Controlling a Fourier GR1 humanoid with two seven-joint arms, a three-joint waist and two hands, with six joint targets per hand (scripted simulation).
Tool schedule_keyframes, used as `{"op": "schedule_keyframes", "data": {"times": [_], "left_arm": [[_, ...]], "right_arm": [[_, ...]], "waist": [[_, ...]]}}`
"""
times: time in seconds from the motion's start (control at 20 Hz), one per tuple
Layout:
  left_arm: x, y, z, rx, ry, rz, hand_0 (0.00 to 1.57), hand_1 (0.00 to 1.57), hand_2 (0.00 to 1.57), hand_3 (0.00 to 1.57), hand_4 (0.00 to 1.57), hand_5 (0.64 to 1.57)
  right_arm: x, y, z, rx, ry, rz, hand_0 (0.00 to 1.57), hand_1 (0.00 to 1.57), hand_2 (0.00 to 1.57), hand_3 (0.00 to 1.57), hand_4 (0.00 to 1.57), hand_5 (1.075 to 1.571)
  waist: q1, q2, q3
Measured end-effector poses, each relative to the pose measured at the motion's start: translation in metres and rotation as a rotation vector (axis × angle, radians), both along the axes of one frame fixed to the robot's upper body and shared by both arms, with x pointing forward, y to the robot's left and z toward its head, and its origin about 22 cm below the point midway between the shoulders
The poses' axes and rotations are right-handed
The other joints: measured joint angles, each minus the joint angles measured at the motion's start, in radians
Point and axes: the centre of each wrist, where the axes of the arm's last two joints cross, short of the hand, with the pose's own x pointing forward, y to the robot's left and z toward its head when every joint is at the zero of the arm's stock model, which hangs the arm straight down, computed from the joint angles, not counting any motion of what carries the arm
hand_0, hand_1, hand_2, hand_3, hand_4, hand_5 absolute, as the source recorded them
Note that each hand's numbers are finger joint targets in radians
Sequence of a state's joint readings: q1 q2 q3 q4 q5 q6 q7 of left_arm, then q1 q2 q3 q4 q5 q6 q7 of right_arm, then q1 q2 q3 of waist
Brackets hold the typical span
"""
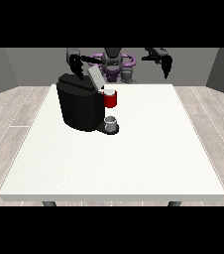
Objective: Insert the coffee pod into the coffee machine and close the lid
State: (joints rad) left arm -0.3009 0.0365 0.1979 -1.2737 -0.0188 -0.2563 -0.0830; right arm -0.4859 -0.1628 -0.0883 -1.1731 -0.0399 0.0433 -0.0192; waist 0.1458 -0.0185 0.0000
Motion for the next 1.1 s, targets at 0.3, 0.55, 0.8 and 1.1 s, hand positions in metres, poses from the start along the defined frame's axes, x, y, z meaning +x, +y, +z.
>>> {"op": "schedule_keyframes", "data": {"times": [0.3, 0.55, 0.8, 1.1], "left_arm": [[-0.007, 0.006, 0.006, 0.012, -0.032, 0.02, 0.0, 0.0, 0.0, 0.0, 0.0, 1.571], [-0.005, 0.005, 0.02, 0.007, -0.057, 0.03, 0.0, 0.0, 0.0, 0.0, 0.0, 1.571], [-0.007, 0.017, 0.026, 0.025, -0.062, 0.027, 0.0, 0.0, 0.0, 0.0, 0.0, 1.571], [-0.008, 0.008, 0.019, 0.032, -0.071, 0.044, 0.0, 0.0, 0.0, 0.0, 0.0, 1.571]], "right_arm": [[0.012, 0.011, 0.009, -0.034, -0.037, 0.036, 0.0, 0.0, 0.0, 0.0, 0.0, 1.571], [0.022, 0.013, 0.017, -0.037, -0.069, 0.038, 0.0, 0.0, 0.0, 0.0, 0.0, 1.571], [0.03, 0.02, 0.024, -0.047, -0.097, 0.052, 0.0, 0.0, 0.0, 0.0, 0.0, 1.571], [0.036, 0.032, 0.032, -0.045, -0.133, 0.078, 0.0, 0.0, 0.0, 0.0, 0.0, 1.571]], "waist": [[-0.015, 0.035, -0.0008], [-0.008, 0.059, -0.0032], [-0.002, 0.068, -0.0033], [-0.018, 0.088, -0.0025]]}}
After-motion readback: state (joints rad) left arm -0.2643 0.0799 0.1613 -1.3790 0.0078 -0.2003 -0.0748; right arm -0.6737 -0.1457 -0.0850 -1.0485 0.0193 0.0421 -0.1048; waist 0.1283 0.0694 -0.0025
